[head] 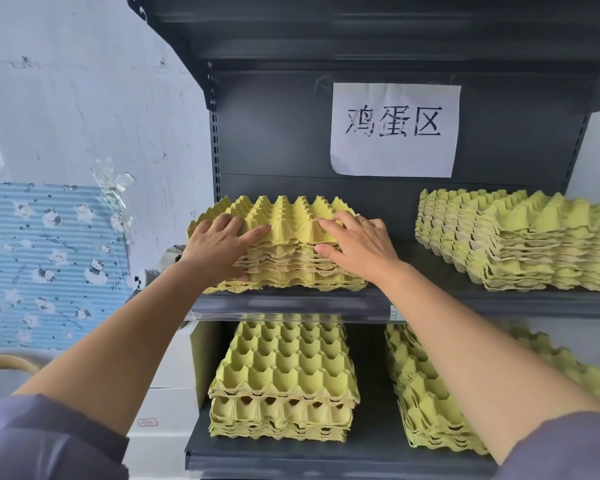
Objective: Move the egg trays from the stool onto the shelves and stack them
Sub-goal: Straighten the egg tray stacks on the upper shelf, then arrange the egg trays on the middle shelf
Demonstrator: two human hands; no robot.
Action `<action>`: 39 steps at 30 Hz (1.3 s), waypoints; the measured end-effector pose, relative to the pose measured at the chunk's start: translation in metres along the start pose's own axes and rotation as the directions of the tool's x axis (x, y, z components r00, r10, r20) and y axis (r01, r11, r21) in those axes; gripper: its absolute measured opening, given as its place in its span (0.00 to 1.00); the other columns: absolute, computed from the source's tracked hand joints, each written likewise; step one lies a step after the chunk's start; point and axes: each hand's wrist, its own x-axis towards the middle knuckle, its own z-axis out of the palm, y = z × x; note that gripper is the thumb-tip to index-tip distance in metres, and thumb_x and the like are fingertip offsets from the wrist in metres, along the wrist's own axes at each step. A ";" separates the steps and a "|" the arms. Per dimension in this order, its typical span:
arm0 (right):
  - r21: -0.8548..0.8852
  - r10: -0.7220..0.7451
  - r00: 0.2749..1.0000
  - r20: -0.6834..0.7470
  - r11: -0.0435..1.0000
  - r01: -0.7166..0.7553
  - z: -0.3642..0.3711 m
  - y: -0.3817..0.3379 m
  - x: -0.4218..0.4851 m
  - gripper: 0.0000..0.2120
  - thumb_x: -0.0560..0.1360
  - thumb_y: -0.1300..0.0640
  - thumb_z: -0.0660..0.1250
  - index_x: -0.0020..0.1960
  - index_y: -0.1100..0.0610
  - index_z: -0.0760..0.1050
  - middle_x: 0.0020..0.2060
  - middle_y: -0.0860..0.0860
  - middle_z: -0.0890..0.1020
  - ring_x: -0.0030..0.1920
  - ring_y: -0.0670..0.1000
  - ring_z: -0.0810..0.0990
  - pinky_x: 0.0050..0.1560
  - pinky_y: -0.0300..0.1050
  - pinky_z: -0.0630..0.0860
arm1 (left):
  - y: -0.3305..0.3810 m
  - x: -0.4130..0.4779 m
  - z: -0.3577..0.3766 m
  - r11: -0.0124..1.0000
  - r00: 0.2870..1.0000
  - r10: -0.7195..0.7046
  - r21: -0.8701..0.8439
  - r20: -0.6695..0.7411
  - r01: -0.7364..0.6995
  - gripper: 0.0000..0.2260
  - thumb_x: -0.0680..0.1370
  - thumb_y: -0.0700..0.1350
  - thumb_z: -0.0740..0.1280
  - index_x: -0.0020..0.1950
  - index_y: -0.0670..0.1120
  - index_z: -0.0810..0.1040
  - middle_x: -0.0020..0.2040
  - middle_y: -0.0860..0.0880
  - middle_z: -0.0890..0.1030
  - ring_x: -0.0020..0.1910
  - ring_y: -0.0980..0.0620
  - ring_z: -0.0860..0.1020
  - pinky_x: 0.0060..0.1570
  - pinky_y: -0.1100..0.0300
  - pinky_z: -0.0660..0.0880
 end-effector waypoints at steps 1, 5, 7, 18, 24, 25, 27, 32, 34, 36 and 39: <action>-0.004 0.004 1.000 -0.003 1.000 -0.004 0.001 -0.001 0.000 0.28 0.79 0.36 0.51 0.75 0.46 0.58 0.70 0.49 0.66 0.66 0.55 0.71 0.64 0.54 0.63 | -0.001 0.000 0.000 1.000 1.000 -0.001 -0.002 0.000 0.001 0.43 0.69 0.62 0.69 0.76 0.59 0.46 0.67 0.50 0.64 0.69 0.47 0.60 0.64 0.52 0.63; 0.009 0.011 1.000 0.006 1.000 -0.012 -0.001 -0.005 -0.001 0.28 0.79 0.36 0.51 0.75 0.46 0.58 0.70 0.49 0.66 0.66 0.55 0.70 0.65 0.54 0.62 | -0.002 -0.002 0.000 1.000 1.000 0.007 -0.011 -0.004 -0.007 0.43 0.69 0.62 0.69 0.76 0.59 0.47 0.67 0.50 0.65 0.69 0.47 0.61 0.63 0.52 0.64; 0.013 0.015 1.000 0.017 1.000 -0.015 -0.002 -0.005 -0.003 0.28 0.79 0.37 0.51 0.75 0.46 0.58 0.71 0.49 0.65 0.67 0.55 0.69 0.66 0.54 0.61 | -0.002 -0.003 0.000 1.000 1.000 0.009 -0.009 -0.006 -0.009 0.43 0.70 0.62 0.69 0.76 0.59 0.47 0.67 0.50 0.65 0.69 0.47 0.61 0.63 0.52 0.63; 0.048 0.028 0.996 -0.085 0.999 -0.024 -0.017 -0.012 -0.014 0.23 0.79 0.43 0.57 0.72 0.49 0.65 0.69 0.51 0.68 0.68 0.56 0.66 0.65 0.56 0.63 | 0.006 0.000 -0.014 0.985 0.992 -0.102 -0.148 -0.075 0.090 0.28 0.74 0.64 0.62 0.71 0.56 0.62 0.68 0.48 0.69 0.67 0.44 0.66 0.64 0.46 0.60; 0.100 -0.010 0.956 -0.294 0.994 0.041 -0.019 -0.019 -0.046 0.15 0.77 0.51 0.63 0.61 0.56 0.77 0.56 0.54 0.79 0.56 0.59 0.76 0.53 0.55 0.72 | 0.028 -0.025 -0.030 0.985 0.974 -0.090 -0.165 -0.209 0.056 0.14 0.78 0.54 0.61 0.62 0.51 0.75 0.62 0.50 0.75 0.63 0.46 0.70 0.62 0.49 0.61; 0.107 -0.022 0.949 -0.315 0.993 0.059 -0.017 -0.021 -0.054 0.15 0.76 0.51 0.63 0.58 0.56 0.78 0.53 0.54 0.80 0.53 0.59 0.78 0.50 0.55 0.73 | 0.035 -0.031 -0.031 0.984 0.974 -0.073 -0.176 -0.215 0.035 0.14 0.79 0.53 0.60 0.61 0.50 0.75 0.60 0.50 0.77 0.61 0.46 0.72 0.60 0.50 0.62; 0.136 -0.042 0.947 -0.318 0.987 0.089 -0.015 -0.024 -0.071 0.16 0.75 0.50 0.60 0.55 0.56 0.80 0.48 0.53 0.82 0.49 0.59 0.79 0.46 0.53 0.75 | 0.049 -0.043 -0.033 0.977 0.972 -0.040 -0.213 -0.230 -0.010 0.12 0.79 0.51 0.60 0.60 0.49 0.76 0.57 0.49 0.79 0.58 0.45 0.74 0.56 0.51 0.65; 0.206 -0.121 0.959 -0.258 0.962 0.177 -0.004 -0.029 -0.114 0.19 0.75 0.50 0.56 0.54 0.57 0.80 0.46 0.53 0.83 0.46 0.57 0.81 0.41 0.49 0.77 | 0.085 -0.079 -0.025 0.962 0.972 0.029 -0.258 -0.231 -0.090 0.08 0.77 0.46 0.63 0.52 0.46 0.78 0.46 0.47 0.82 0.47 0.43 0.80 0.46 0.52 0.71; 0.234 -0.155 0.959 -0.239 0.949 0.211 0.004 -0.031 -0.129 0.18 0.75 0.51 0.57 0.54 0.58 0.80 0.46 0.53 0.83 0.45 0.57 0.81 0.40 0.48 0.77 | 0.095 -0.094 -0.018 0.954 0.977 0.052 -0.279 -0.208 -0.110 0.07 0.76 0.46 0.63 0.49 0.46 0.79 0.43 0.47 0.83 0.43 0.44 0.81 0.44 0.53 0.72; 0.258 -0.182 0.959 -0.219 0.937 0.237 0.014 -0.034 -0.143 0.14 0.75 0.54 0.61 0.54 0.58 0.80 0.46 0.54 0.82 0.45 0.57 0.81 0.40 0.49 0.78 | 0.101 -0.110 -0.010 0.947 0.981 0.065 -0.298 -0.183 -0.118 0.06 0.75 0.45 0.66 0.48 0.45 0.80 0.42 0.47 0.83 0.42 0.44 0.81 0.43 0.53 0.73; 0.268 -0.229 0.962 -0.148 0.927 0.262 0.033 -0.041 -0.162 0.11 0.75 0.57 0.66 0.55 0.59 0.79 0.46 0.54 0.82 0.45 0.57 0.81 0.40 0.49 0.78 | 0.103 -0.133 0.003 0.953 0.993 0.063 -0.290 -0.102 -0.090 0.07 0.75 0.45 0.67 0.52 0.46 0.80 0.45 0.47 0.83 0.46 0.44 0.81 0.47 0.52 0.73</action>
